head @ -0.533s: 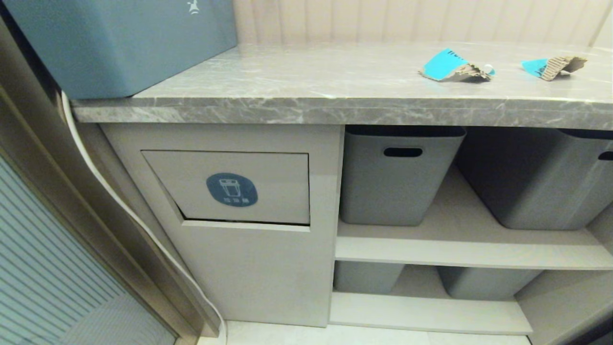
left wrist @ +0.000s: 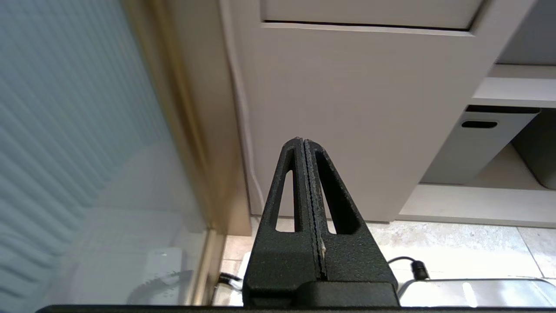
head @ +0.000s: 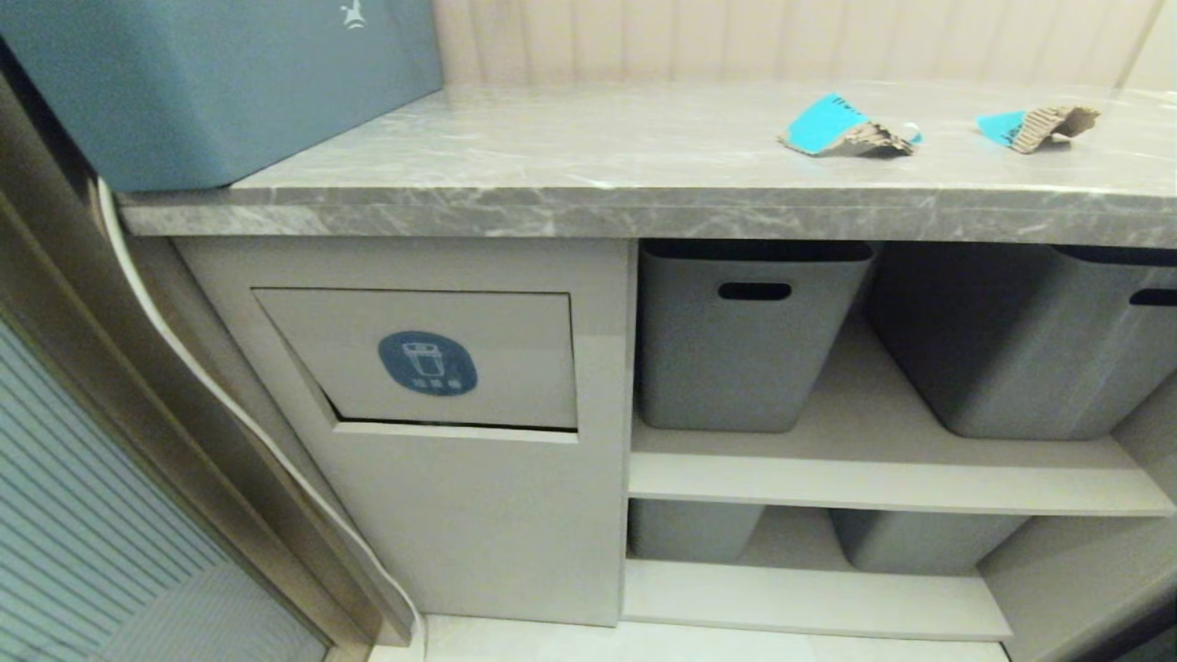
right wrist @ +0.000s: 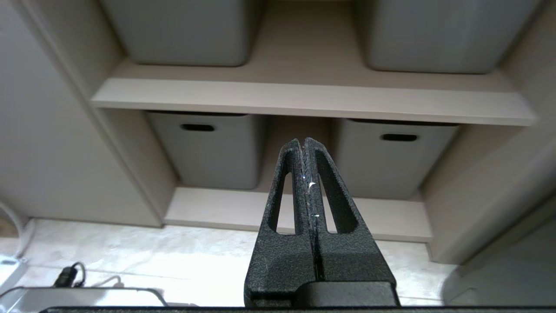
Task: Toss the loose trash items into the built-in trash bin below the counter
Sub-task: Pick up the garbage
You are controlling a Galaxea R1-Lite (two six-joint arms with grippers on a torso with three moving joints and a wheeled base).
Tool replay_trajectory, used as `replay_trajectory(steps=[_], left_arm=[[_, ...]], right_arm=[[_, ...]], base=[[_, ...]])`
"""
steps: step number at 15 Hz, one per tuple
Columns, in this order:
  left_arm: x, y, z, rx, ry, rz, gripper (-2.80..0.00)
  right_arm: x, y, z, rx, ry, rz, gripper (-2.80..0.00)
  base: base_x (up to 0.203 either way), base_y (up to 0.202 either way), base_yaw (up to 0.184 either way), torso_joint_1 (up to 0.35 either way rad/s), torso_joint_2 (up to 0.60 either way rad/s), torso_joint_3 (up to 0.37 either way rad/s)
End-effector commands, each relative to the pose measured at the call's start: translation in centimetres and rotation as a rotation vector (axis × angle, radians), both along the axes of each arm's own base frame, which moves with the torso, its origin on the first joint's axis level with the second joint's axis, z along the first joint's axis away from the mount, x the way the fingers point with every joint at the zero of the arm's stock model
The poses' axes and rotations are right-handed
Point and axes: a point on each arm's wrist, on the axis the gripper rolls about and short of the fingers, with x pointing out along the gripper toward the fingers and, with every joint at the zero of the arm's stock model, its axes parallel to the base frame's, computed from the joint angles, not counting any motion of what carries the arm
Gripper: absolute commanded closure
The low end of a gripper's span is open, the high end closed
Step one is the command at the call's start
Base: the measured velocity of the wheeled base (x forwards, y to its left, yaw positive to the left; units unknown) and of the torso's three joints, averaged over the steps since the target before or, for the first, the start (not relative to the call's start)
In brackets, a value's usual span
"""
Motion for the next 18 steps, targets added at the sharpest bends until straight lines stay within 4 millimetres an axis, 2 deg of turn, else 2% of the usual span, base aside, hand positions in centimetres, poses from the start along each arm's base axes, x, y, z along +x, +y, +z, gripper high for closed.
replay_trajectory(steps=[1,8,10,14,18], left_arm=[[0.02,0.00,-0.04,0.000,0.003,0.000,0.00],[0.02,0.00,-0.04,0.000,0.003,0.000,0.00],[0.02,0.00,-0.04,0.000,0.003,0.000,0.00],[0.02,0.00,-0.04,0.000,0.003,0.000,0.00],[0.02,0.00,-0.04,0.001,0.003,0.000,0.00]], right_arm=[[-0.01,0.00,0.01,0.000,-0.002,0.001,0.00],[-0.01,0.00,0.01,0.002,-0.002,0.000,0.00],[-0.01,0.00,0.01,0.002,-0.002,0.000,0.00],[-0.01,0.00,0.01,0.002,-0.002,0.001,0.00],[-0.01,0.00,0.01,0.002,-0.002,0.001,0.00]], base=[[0.000,-0.201,0.000,0.000,0.00,0.003],[0.000,-0.175,0.001,0.003,0.00,0.003],[0.000,0.000,0.000,0.012,-0.03,-0.012],[0.000,0.000,0.000,0.061,-0.22,-0.247],[0.000,0.000,0.000,0.185,-0.54,-0.291]])
